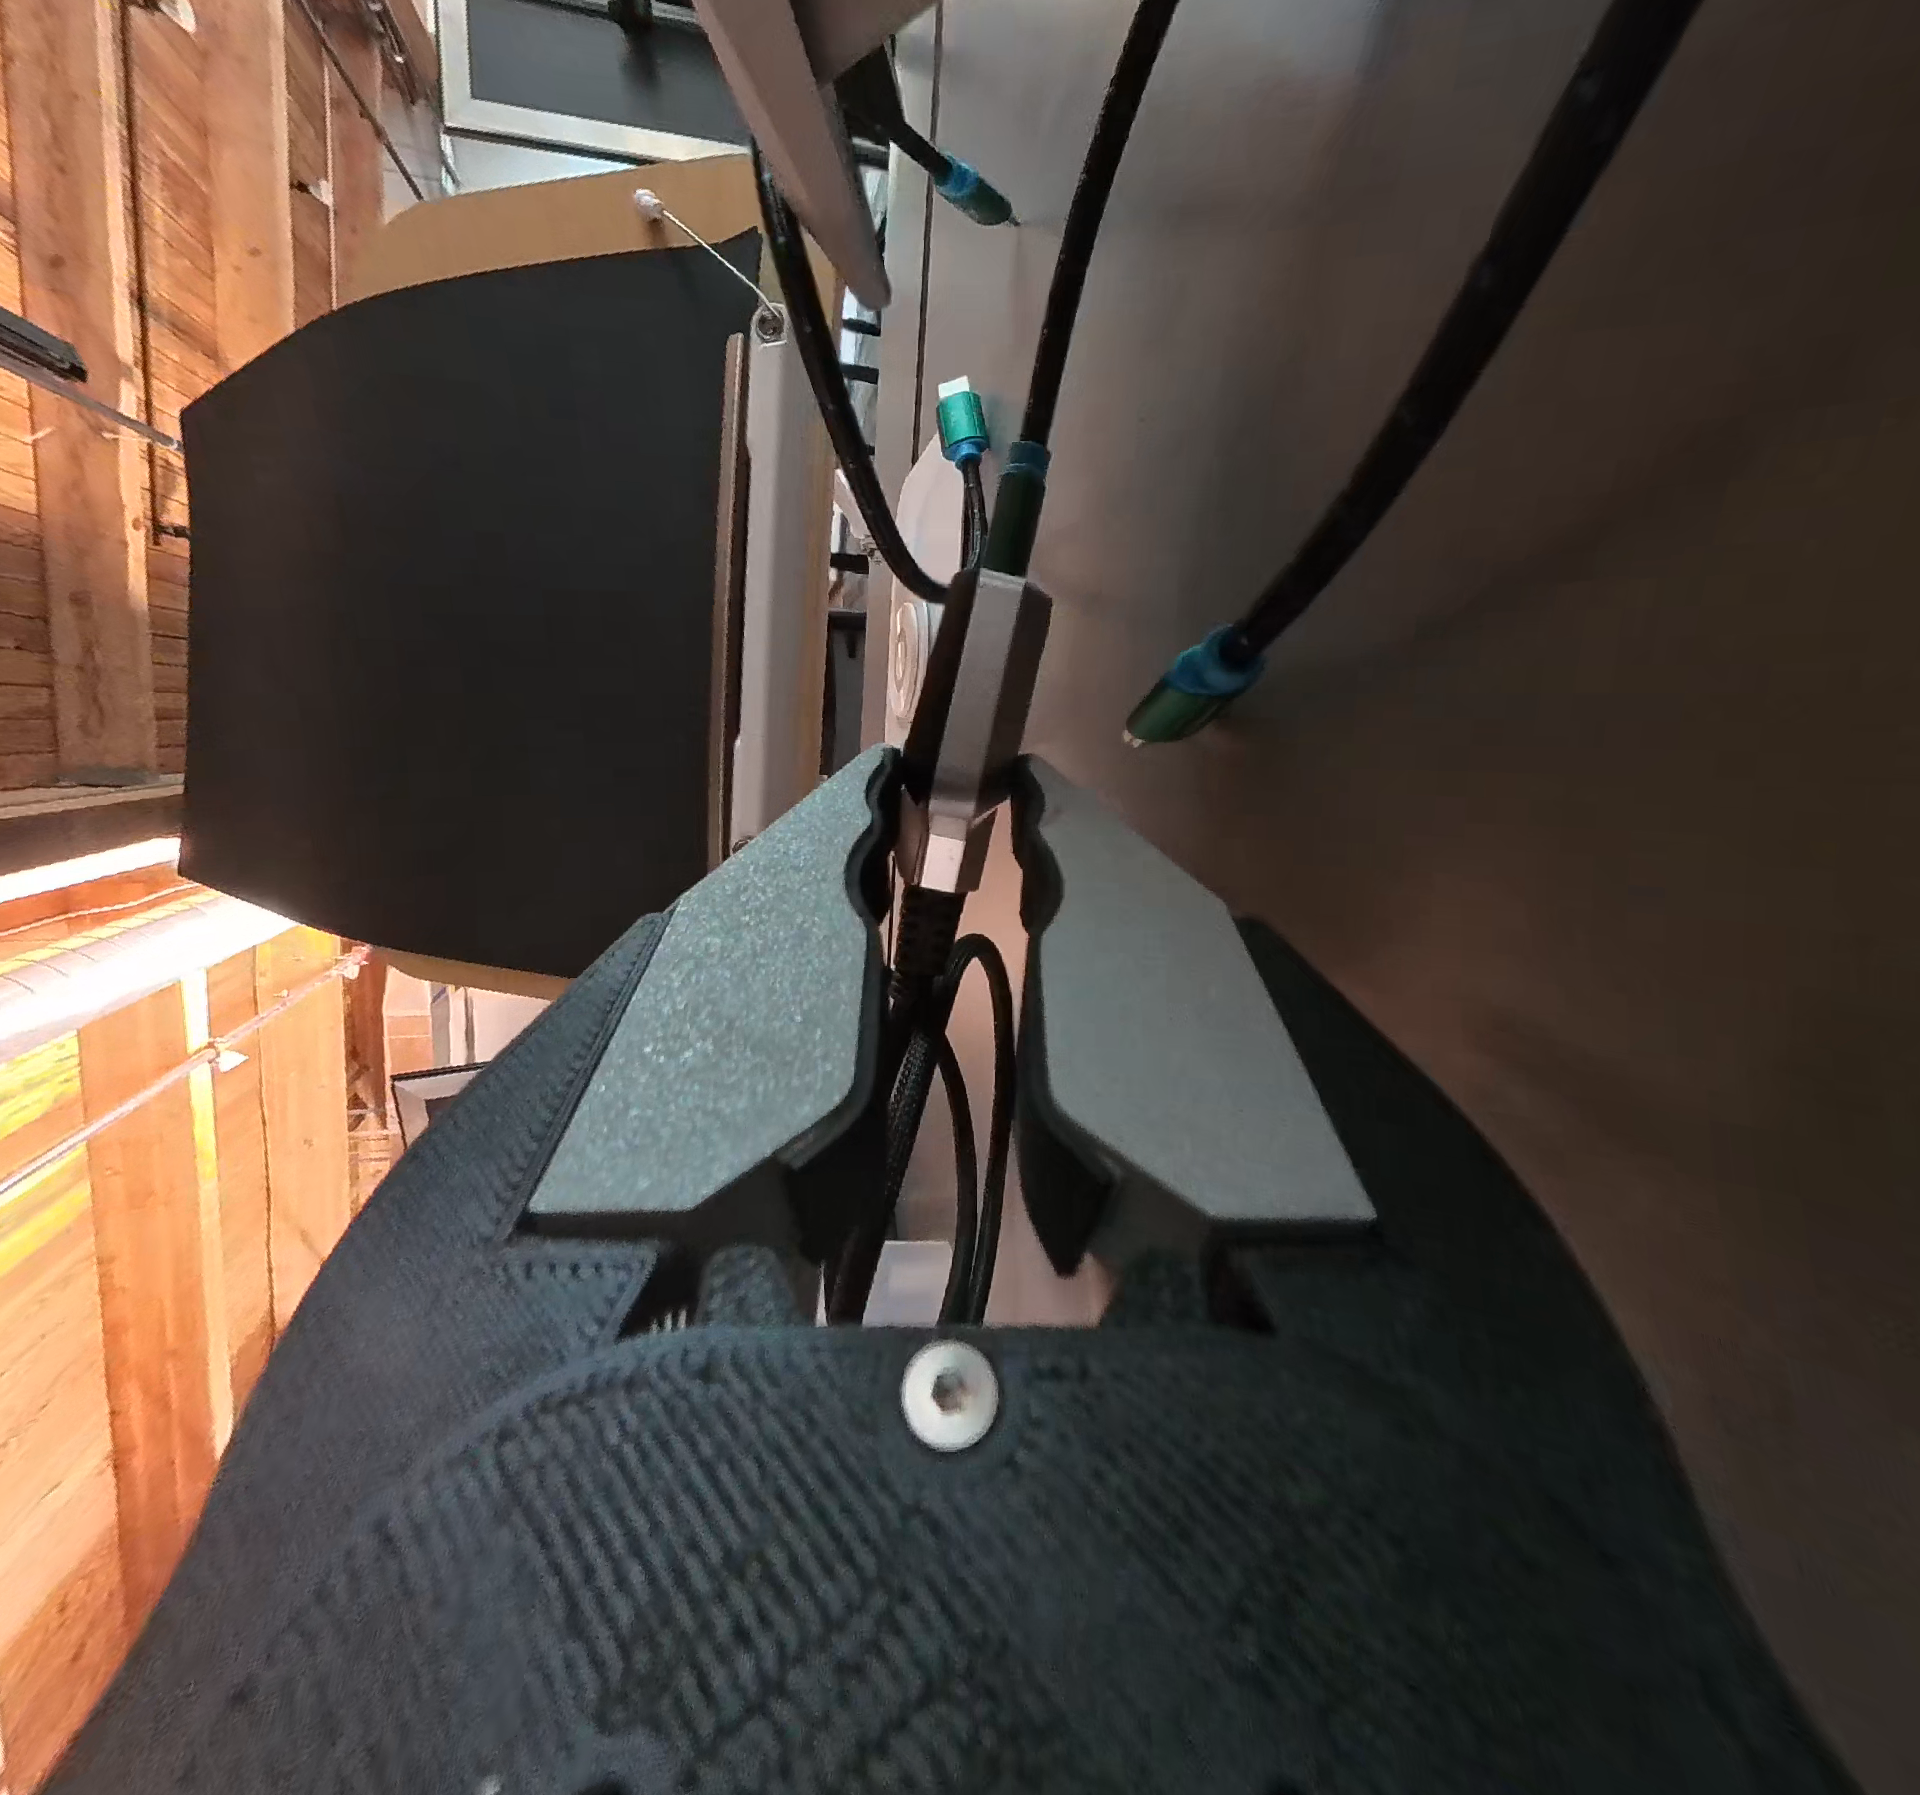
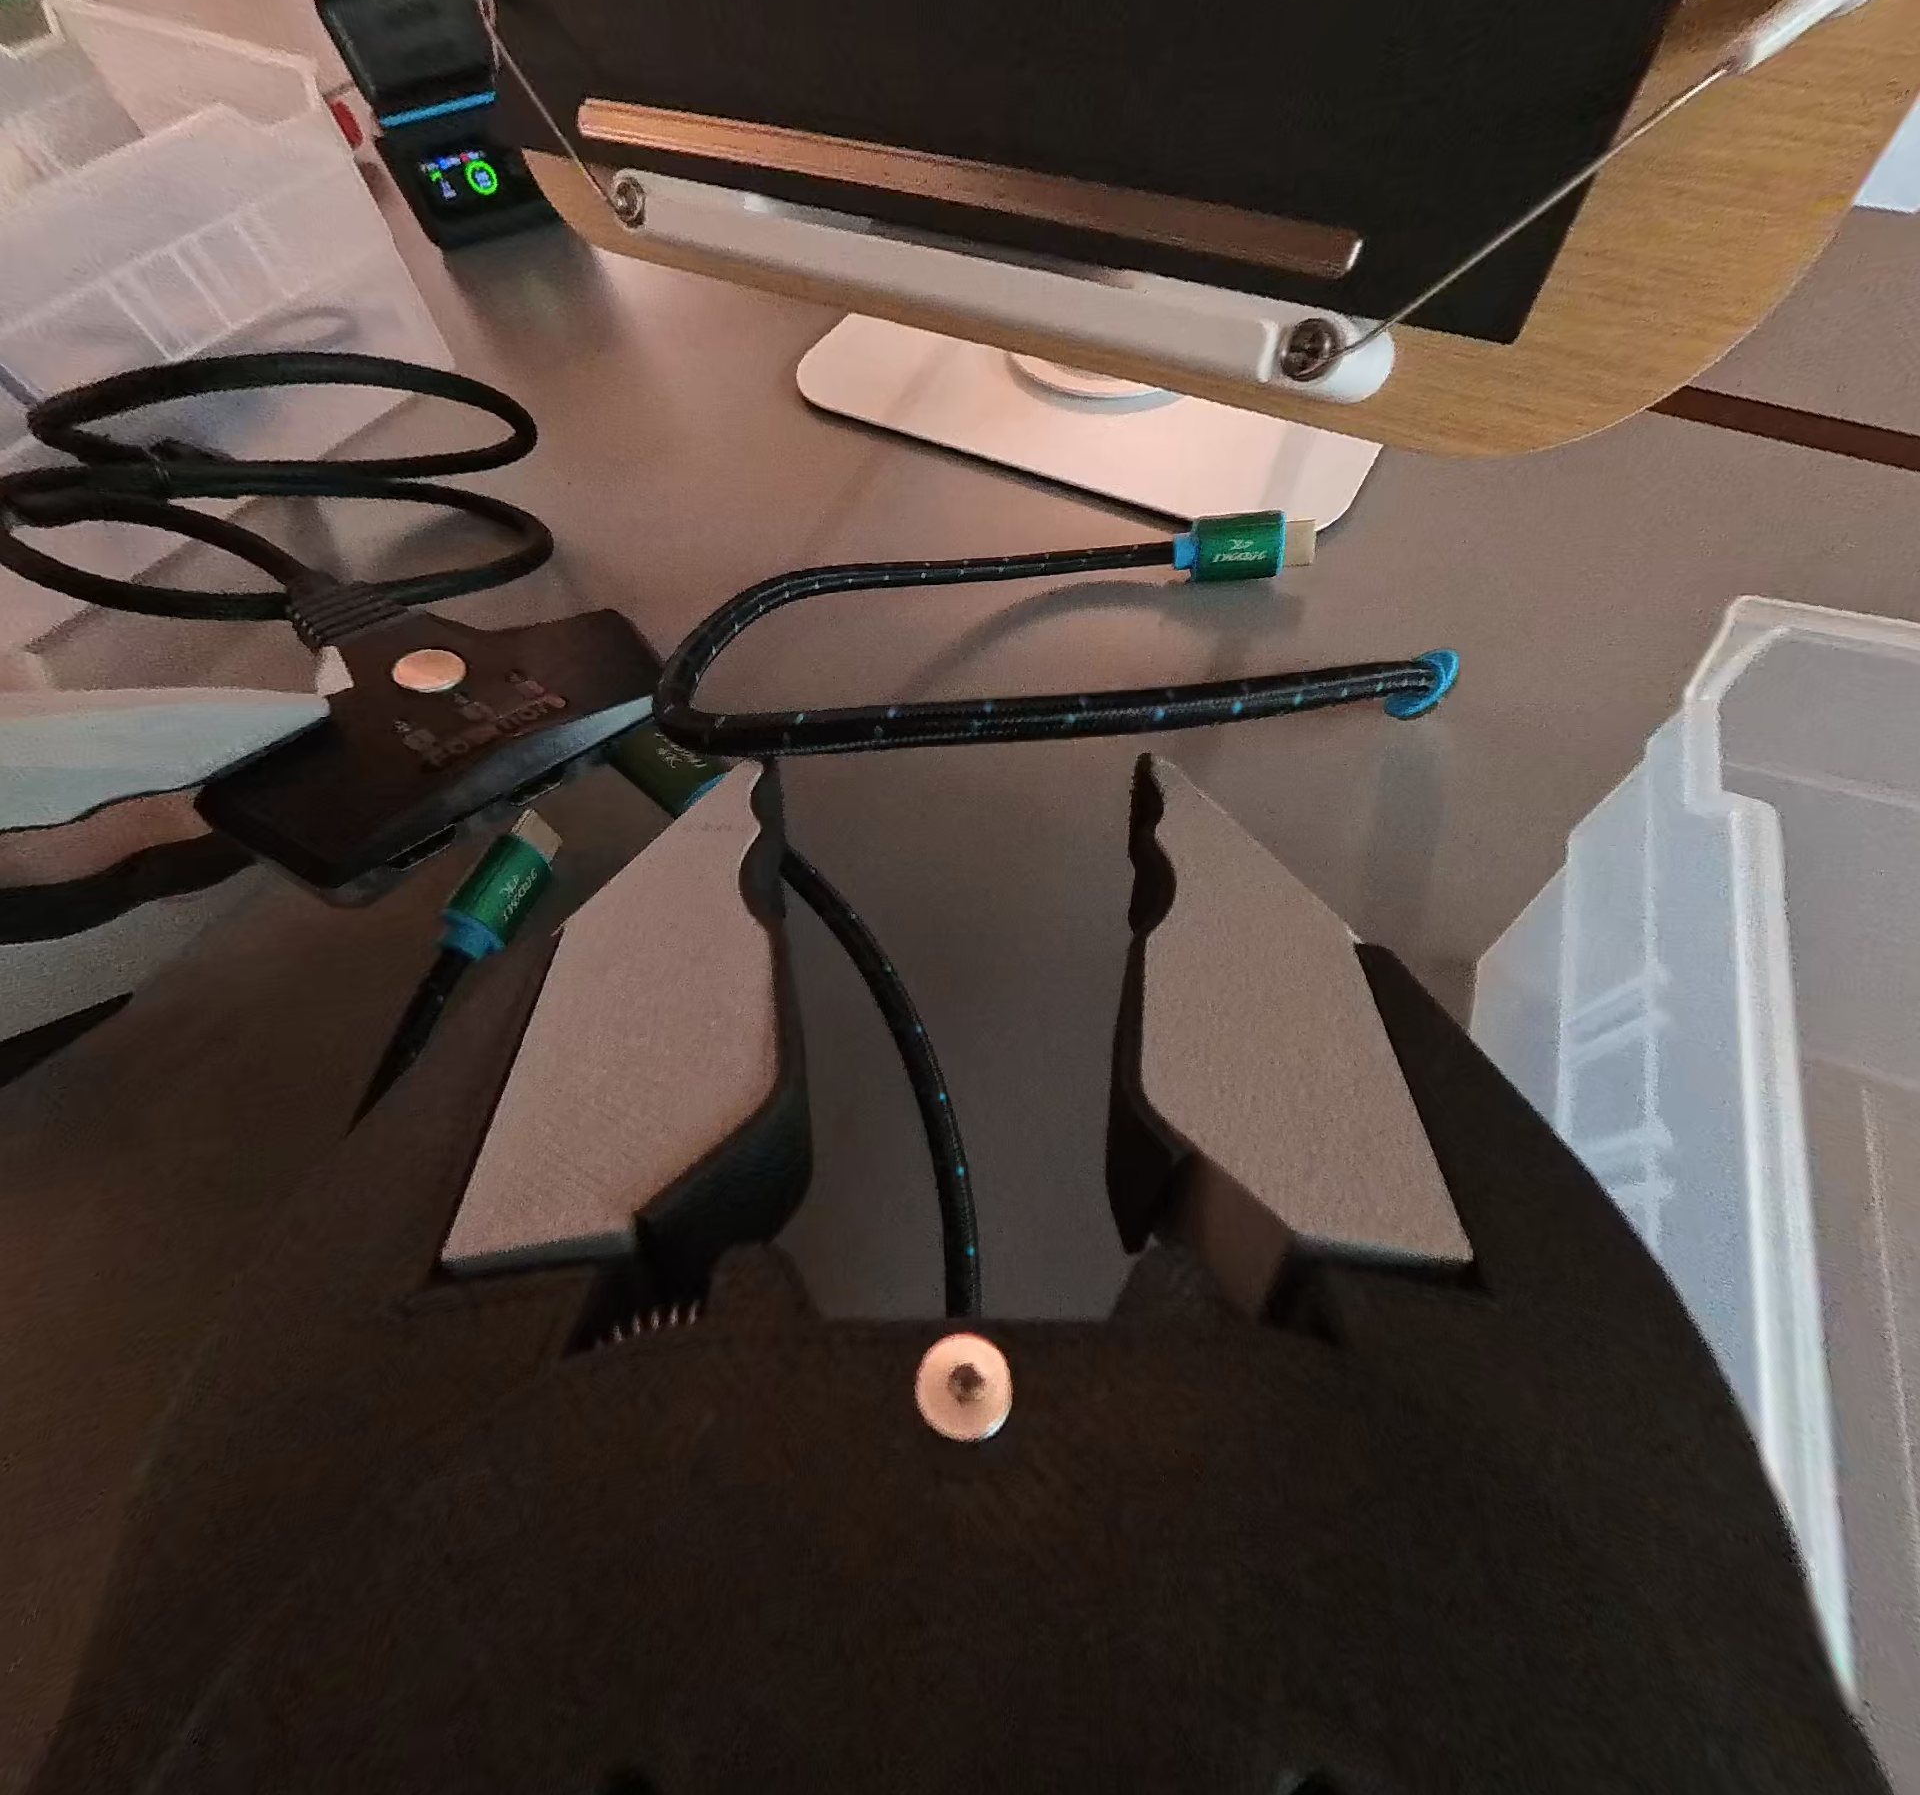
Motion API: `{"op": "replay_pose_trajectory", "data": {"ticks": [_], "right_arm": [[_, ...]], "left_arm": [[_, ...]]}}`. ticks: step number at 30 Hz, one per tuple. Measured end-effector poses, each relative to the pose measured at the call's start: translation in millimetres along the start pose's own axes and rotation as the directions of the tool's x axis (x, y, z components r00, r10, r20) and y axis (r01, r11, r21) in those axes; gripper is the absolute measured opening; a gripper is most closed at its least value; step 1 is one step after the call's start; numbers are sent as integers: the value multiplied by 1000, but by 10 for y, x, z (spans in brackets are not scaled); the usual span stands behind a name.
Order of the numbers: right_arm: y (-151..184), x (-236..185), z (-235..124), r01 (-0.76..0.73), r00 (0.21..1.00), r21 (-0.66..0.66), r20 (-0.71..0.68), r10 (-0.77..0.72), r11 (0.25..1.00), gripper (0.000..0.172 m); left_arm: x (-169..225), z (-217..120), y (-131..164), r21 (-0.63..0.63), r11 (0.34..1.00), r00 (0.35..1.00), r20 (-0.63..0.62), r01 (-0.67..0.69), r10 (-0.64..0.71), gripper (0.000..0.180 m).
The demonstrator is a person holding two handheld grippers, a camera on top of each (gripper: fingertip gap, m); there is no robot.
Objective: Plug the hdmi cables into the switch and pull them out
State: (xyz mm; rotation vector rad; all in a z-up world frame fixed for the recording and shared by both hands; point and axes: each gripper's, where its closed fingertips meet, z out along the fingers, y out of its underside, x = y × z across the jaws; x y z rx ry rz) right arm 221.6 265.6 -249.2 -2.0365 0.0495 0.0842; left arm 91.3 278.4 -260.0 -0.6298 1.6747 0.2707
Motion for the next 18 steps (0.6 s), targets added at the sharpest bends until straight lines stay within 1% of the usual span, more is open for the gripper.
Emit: {"op": "replay_pose_trajectory", "data": {"ticks": [12,18], "right_arm": [[91,-4,16,20,1000,-61,0,-20,998,64],[143,36,39,40,998,-95,-35,-43,995,57]], "left_arm": [[-45,-8,23,-2,1000,1000,20,-4,4,18],[-2,-33,-1,16,999,1000,7,-28,28,18]]}}
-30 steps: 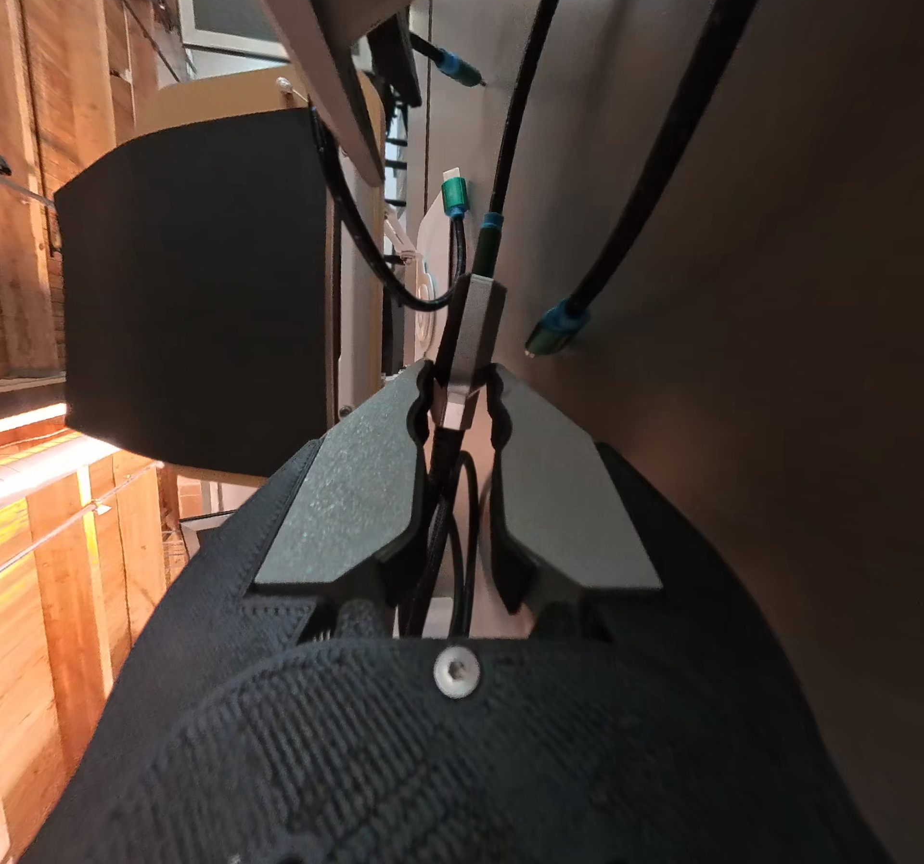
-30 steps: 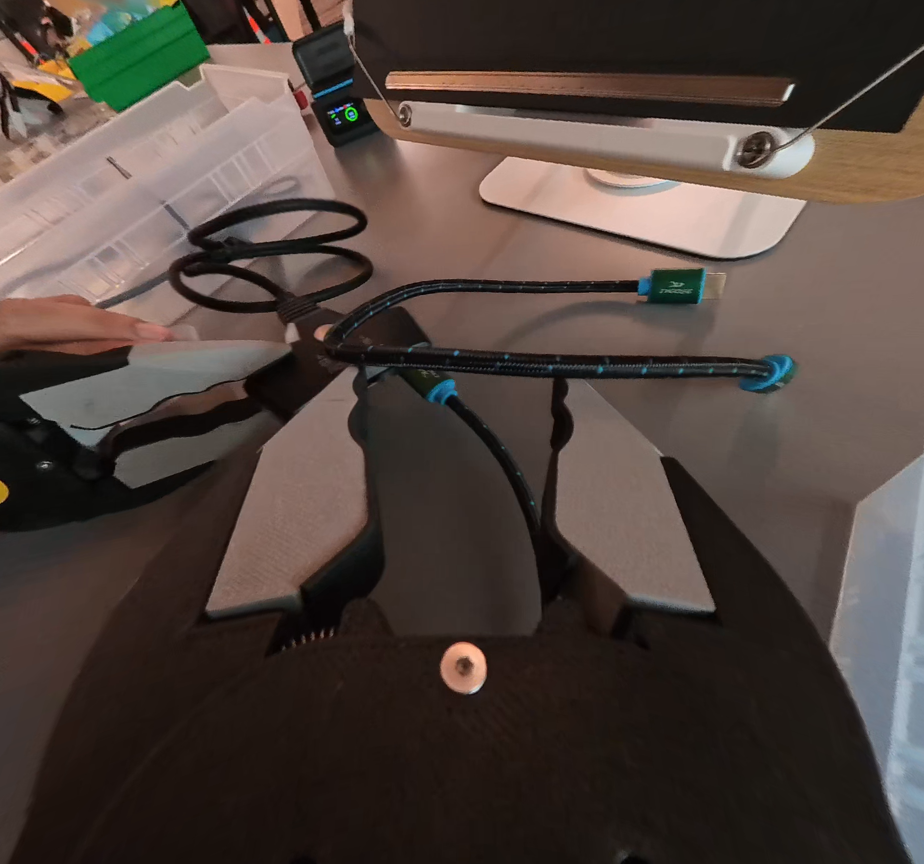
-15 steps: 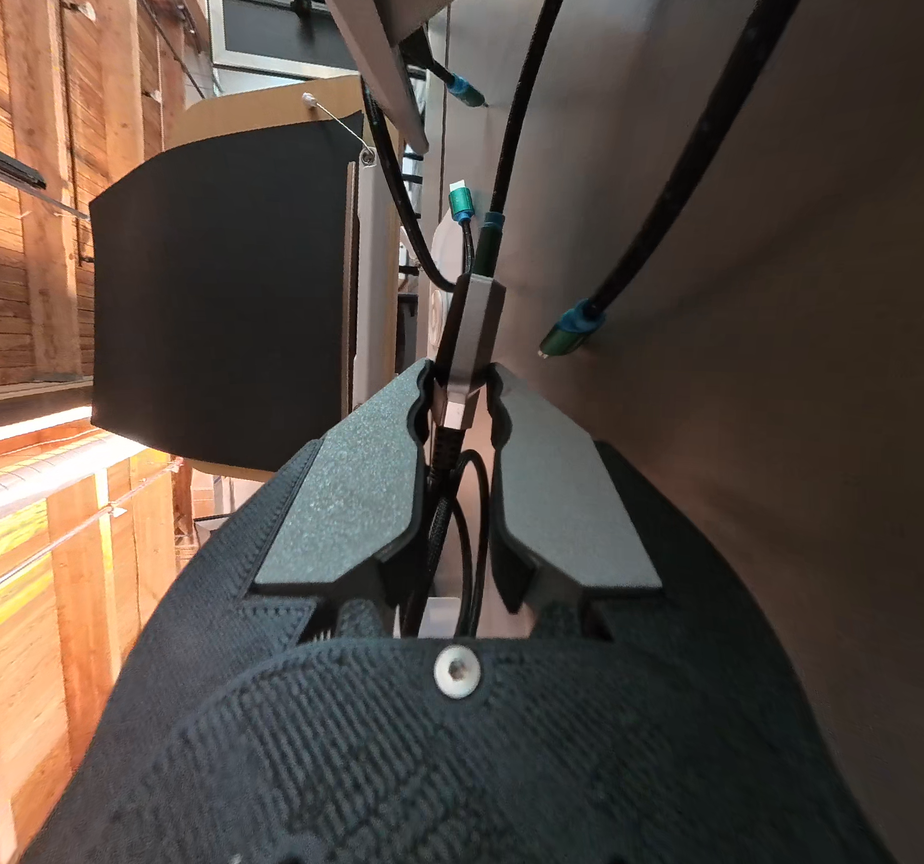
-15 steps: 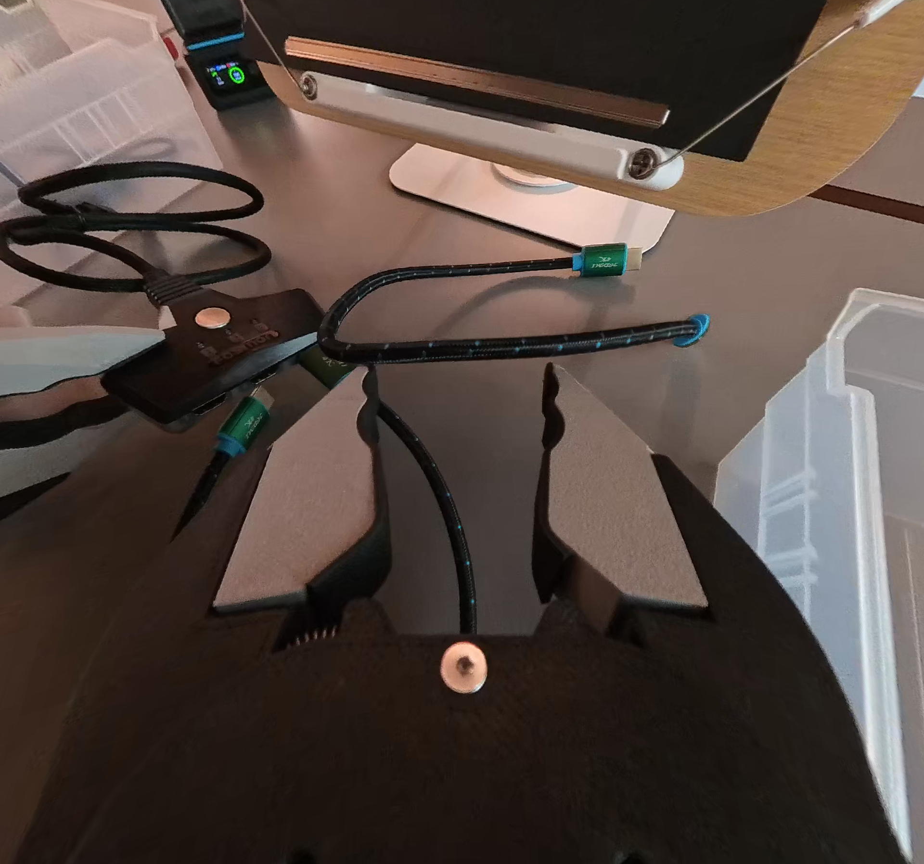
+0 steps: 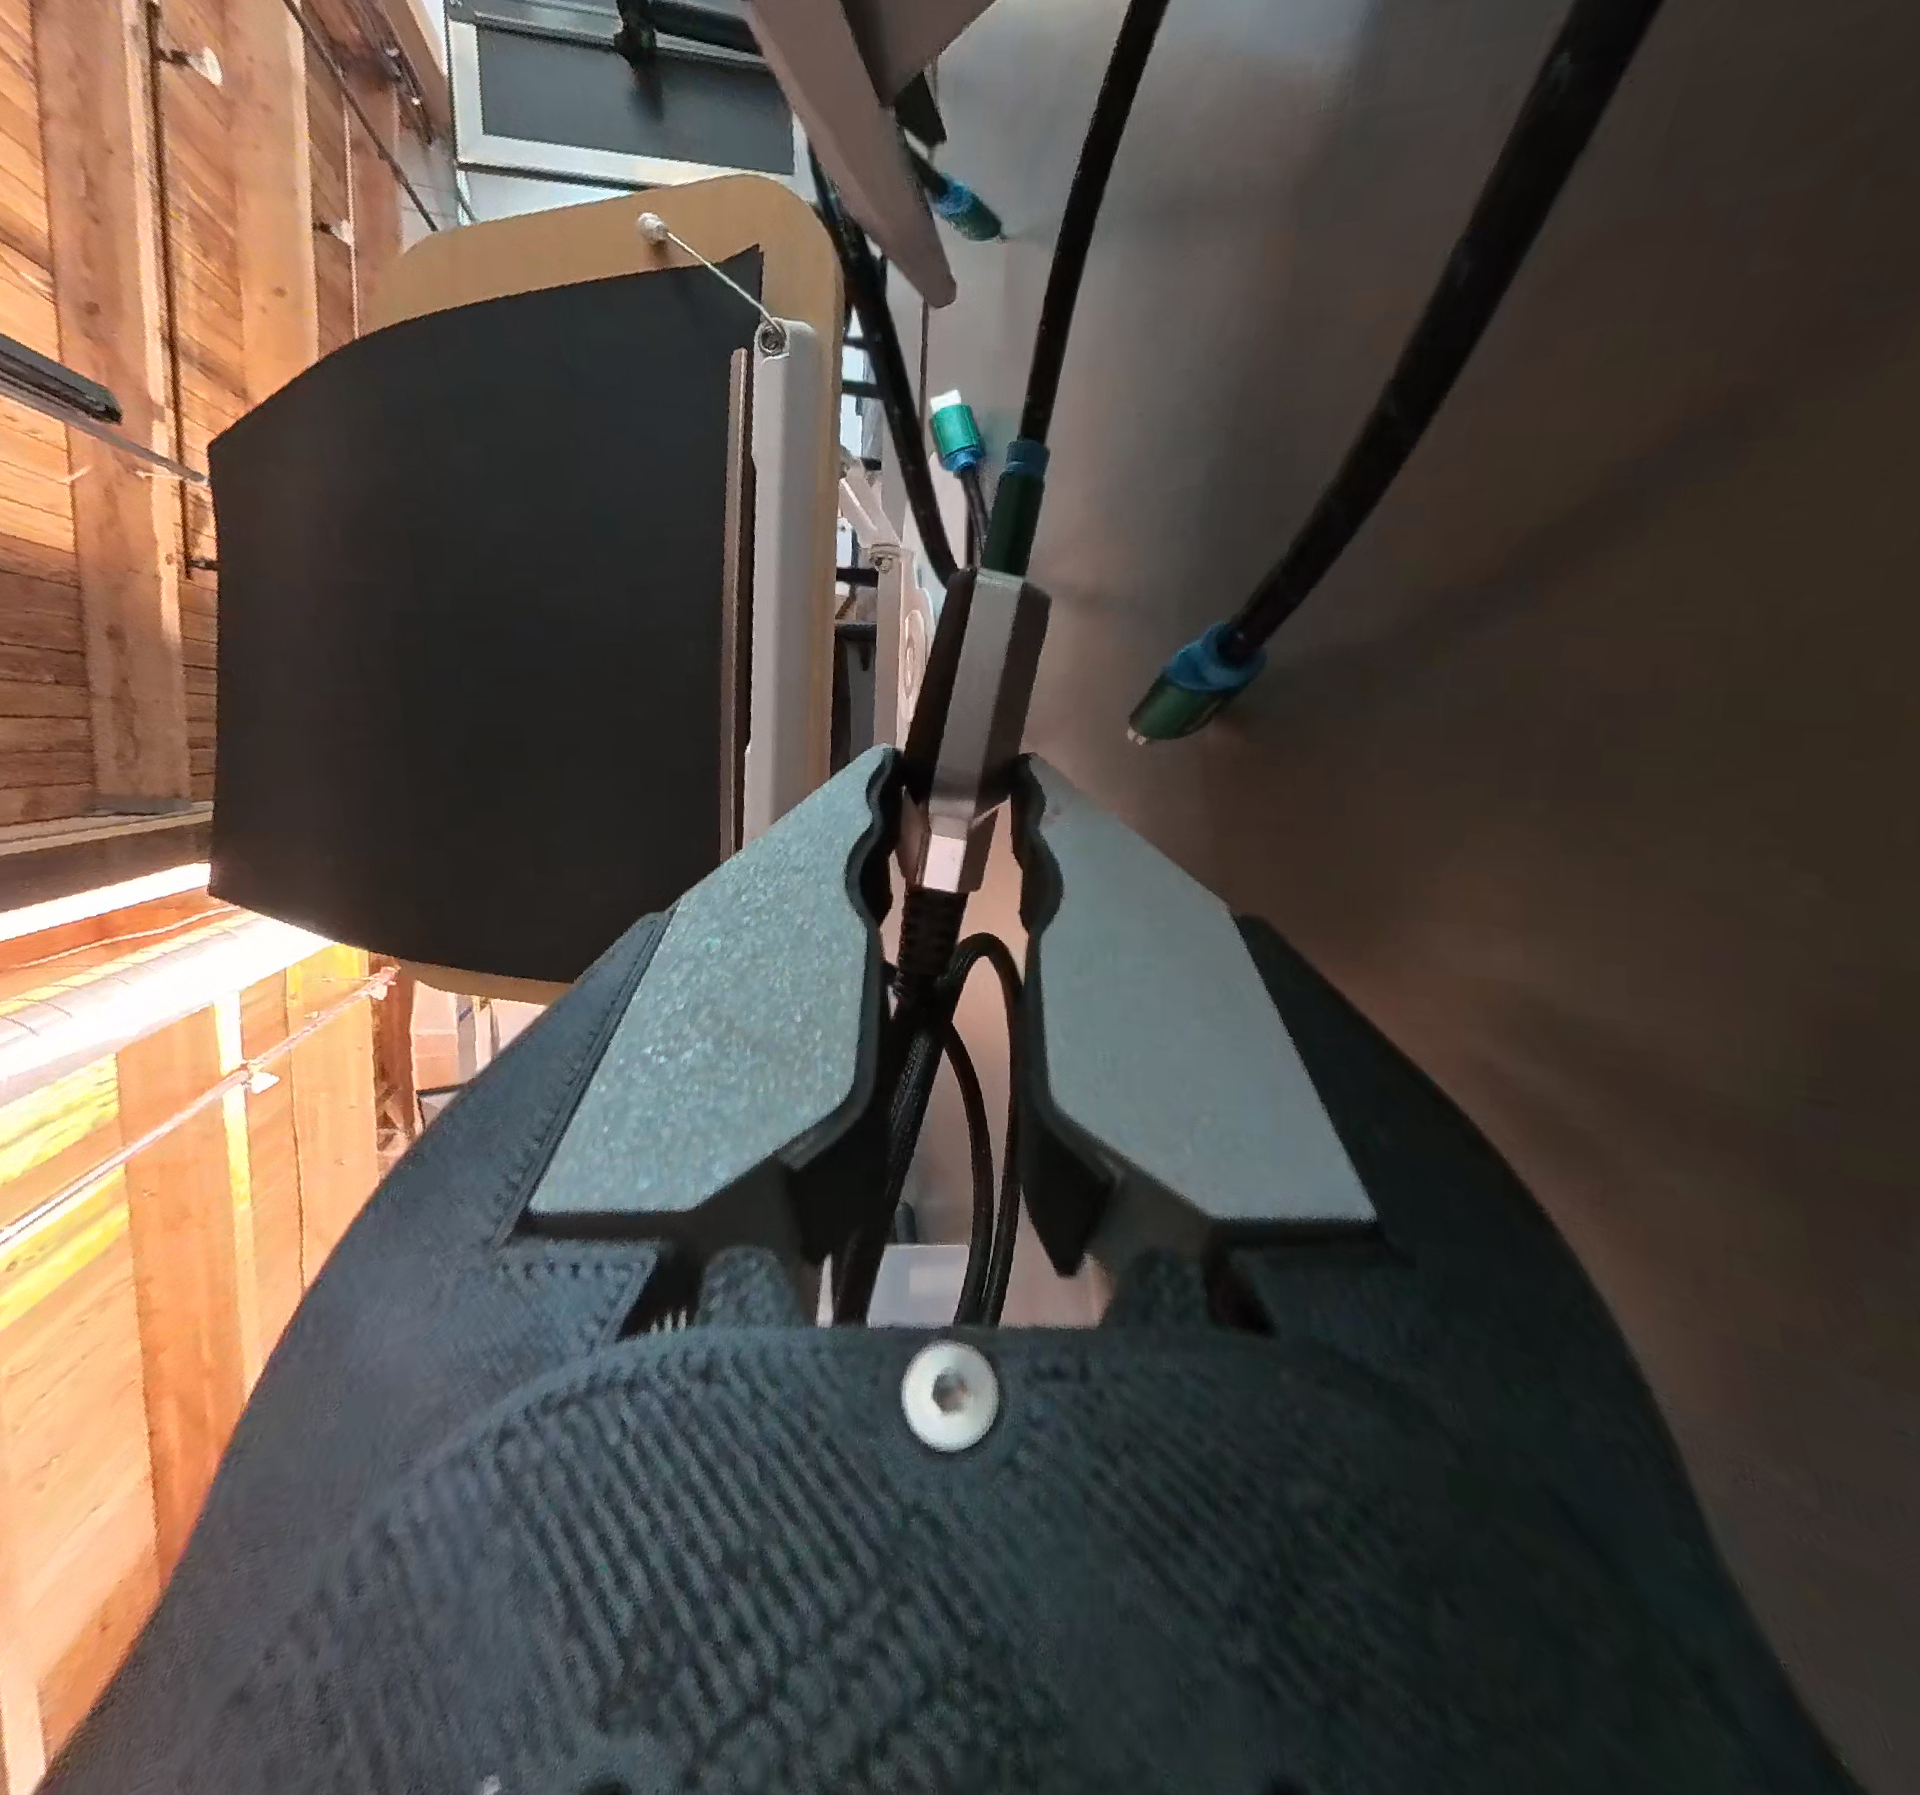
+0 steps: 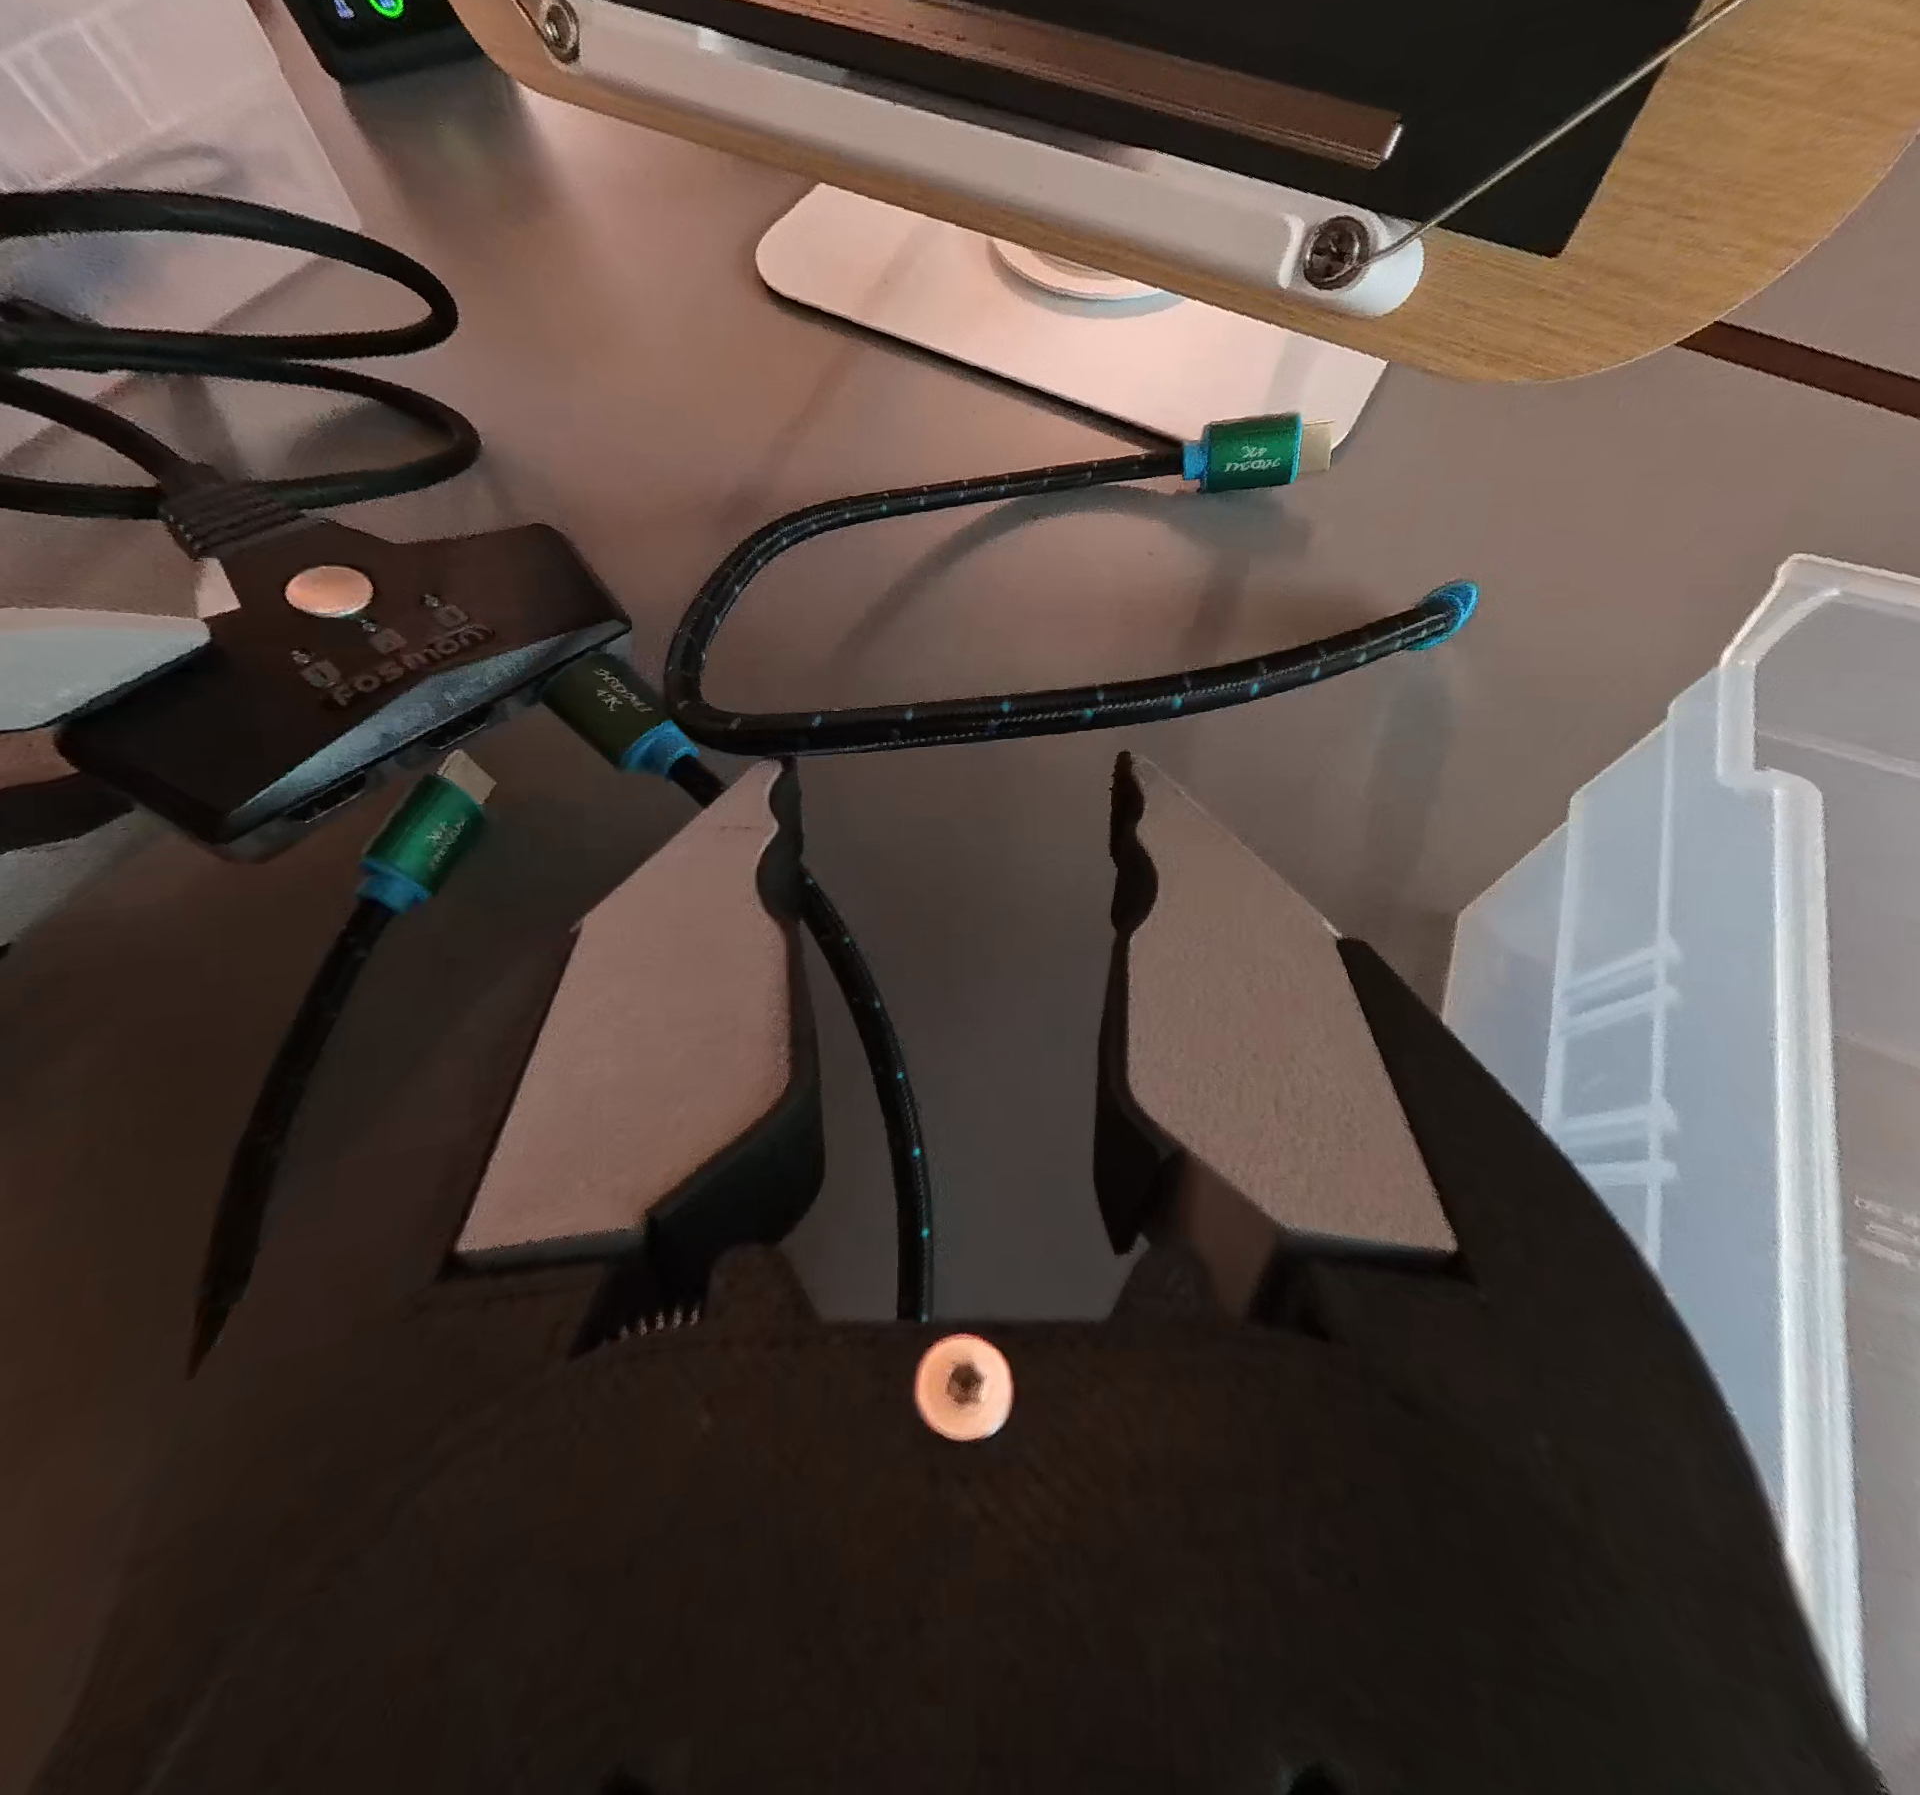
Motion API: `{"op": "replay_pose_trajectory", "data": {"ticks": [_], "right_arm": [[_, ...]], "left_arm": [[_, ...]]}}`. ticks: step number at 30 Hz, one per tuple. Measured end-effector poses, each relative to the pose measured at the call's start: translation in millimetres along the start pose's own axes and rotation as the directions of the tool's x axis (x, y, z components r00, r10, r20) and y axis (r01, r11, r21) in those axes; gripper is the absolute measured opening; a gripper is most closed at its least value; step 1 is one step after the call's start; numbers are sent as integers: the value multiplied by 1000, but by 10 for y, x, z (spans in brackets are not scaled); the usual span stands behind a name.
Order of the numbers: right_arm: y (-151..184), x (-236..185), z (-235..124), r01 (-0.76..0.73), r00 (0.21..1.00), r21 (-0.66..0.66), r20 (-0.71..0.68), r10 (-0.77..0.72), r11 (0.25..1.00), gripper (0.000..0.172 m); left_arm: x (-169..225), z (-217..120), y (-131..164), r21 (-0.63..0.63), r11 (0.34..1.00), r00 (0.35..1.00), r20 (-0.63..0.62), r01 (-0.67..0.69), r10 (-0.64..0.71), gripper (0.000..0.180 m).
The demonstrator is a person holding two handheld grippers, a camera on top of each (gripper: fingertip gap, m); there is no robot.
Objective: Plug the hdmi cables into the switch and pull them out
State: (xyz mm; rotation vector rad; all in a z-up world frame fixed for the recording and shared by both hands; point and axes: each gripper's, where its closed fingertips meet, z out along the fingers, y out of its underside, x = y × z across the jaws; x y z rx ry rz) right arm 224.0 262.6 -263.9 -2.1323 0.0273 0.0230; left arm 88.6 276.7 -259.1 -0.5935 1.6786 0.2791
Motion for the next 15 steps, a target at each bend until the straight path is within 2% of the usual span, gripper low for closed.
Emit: {"op": "replay_pose_trajectory", "data": {"ticks": [8,11,15], "right_arm": [[0,-28,6,8,1000,-1,10,-8,1000,52],[39,-90,21,33,999,-27,43,-31,999,35],[92,-120,37,80,996,-60,42,-78,995,28]], "left_arm": [[-1,-9,-5,4,1000,1000,3,-5,5,18],[-1,-10,-5,5,1000,1000,3,-5,5,18],[-1,-11,-1,2,1000,1000,4,-11,11,18]]}}
